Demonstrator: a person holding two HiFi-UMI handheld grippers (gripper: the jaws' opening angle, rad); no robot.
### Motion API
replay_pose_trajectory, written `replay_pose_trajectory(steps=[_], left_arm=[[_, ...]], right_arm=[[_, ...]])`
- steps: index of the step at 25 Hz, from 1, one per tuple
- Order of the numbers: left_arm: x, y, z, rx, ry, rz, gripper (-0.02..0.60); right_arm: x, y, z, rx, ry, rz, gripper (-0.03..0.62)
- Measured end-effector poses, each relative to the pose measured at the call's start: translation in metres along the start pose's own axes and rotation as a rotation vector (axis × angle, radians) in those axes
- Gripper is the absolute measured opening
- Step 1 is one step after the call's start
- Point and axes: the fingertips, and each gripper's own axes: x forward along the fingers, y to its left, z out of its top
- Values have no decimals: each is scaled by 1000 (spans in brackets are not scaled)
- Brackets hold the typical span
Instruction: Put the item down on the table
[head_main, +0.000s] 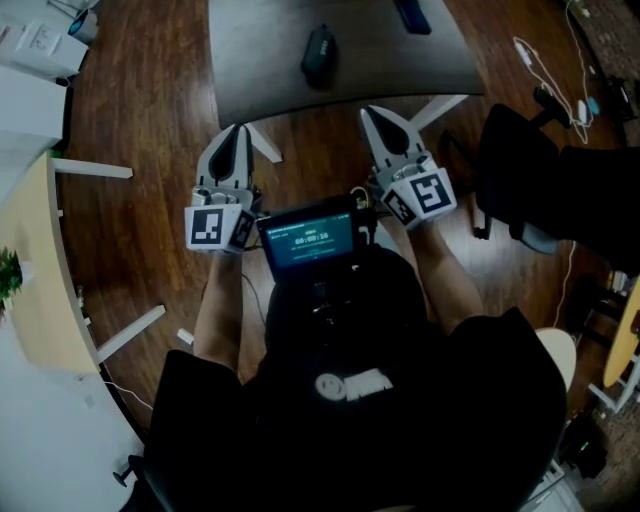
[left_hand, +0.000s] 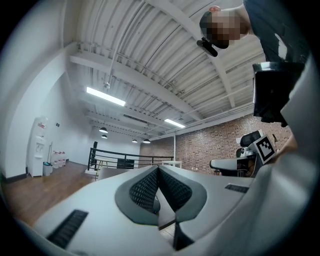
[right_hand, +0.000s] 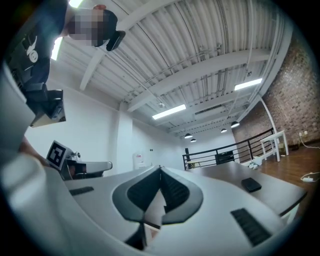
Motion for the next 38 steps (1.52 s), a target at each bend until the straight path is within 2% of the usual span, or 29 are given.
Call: replay_pose_trajectory(steps=[4,8,11,18,23,27,29,32,38], left_arm=[[-12,-19,-3,16,-11,-11,0],[-27,-33,-5,23,18,-5,0],[-37,-52,3,33,-3,-12,0],[-71,-124,14,43,-24,-43,0],[-125,-199,10,36,-39,-75,0],[-136,-213,2,26,-10,-88,0],[-160,-242,-1,38,-5,-90,0],[-203,-283,-1,51,-3,-75,0],[-248,-302,10,58,-6,-20,0]], right_arm=[[-21,7,0,-15,-5,27,3],[-36,16,5,-20,-19,40,3],[-57,24,11,-26,-26,53,3],[-131,39,32,-51,-51,52,3],[-221,56,36,-48,-70,37,3],[-236,58,30,-29,-60,29,3],[-270,69,28,-21,-60,34,3],[-326,89,28,-9,-64,50,3],[-358,115,34,13,-82,95,3]])
